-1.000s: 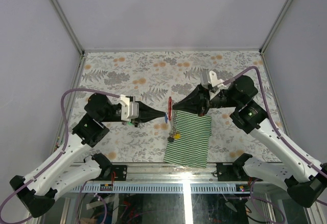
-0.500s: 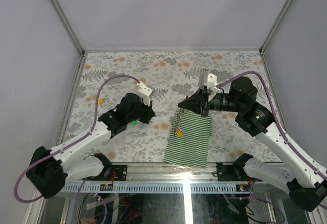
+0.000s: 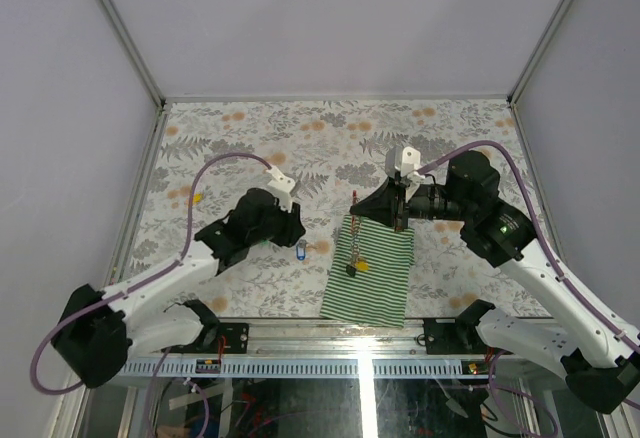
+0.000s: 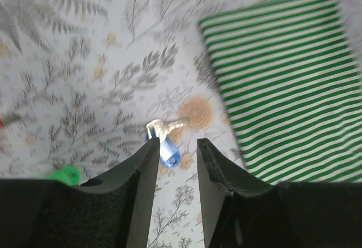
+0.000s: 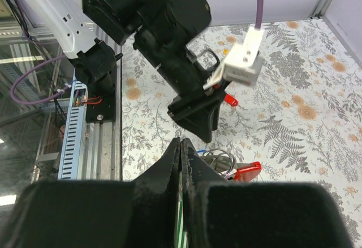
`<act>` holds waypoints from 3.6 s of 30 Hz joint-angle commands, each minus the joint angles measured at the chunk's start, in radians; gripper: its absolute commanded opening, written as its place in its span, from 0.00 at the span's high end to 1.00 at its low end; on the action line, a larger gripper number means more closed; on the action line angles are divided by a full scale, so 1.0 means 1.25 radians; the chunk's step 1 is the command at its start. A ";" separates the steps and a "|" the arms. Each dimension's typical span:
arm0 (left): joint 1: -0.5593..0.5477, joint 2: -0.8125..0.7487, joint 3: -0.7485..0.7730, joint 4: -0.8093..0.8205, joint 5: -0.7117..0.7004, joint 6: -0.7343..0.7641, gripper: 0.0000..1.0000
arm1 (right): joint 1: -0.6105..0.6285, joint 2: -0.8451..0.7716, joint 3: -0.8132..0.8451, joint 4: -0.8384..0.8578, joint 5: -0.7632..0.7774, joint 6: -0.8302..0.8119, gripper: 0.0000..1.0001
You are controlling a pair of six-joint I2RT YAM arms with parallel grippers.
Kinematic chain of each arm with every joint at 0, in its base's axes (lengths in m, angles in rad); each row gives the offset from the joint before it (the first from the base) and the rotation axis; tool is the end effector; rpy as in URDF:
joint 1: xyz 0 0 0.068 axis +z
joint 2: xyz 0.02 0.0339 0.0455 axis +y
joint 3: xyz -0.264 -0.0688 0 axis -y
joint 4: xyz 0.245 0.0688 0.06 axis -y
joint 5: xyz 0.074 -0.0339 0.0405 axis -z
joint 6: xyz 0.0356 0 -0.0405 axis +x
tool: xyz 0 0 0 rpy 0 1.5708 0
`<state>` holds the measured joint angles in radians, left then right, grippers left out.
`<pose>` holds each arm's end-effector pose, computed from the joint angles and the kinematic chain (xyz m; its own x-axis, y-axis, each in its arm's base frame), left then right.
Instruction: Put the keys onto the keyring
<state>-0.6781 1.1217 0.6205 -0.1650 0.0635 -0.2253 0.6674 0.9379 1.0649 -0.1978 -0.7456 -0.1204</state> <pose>0.1817 -0.1493 0.2185 -0.6177 0.2113 -0.7575 0.5406 0.8137 -0.2139 0.1415 0.1423 0.4098 0.0633 -0.0625 -0.9960 -0.9858 0.1518 -0.0722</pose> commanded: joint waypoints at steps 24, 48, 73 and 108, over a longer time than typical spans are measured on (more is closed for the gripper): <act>-0.005 -0.203 0.036 0.748 0.566 0.142 0.55 | 0.001 0.012 -0.001 0.299 -0.191 0.116 1.00; -0.069 -0.154 0.087 0.728 0.628 0.155 0.75 | 0.001 0.020 0.003 0.302 -0.210 0.115 1.00; -0.080 -0.176 0.193 0.368 0.615 0.340 1.00 | 0.001 -0.055 0.024 0.067 -0.104 -0.102 0.63; -0.080 -0.154 0.228 0.302 0.572 0.409 1.00 | 0.001 -0.023 -0.049 0.095 -0.131 -0.127 0.68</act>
<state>-0.7727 0.9367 0.8562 0.1627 0.7845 0.2707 0.6666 0.8997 1.0039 -0.1436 -0.9073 -0.2932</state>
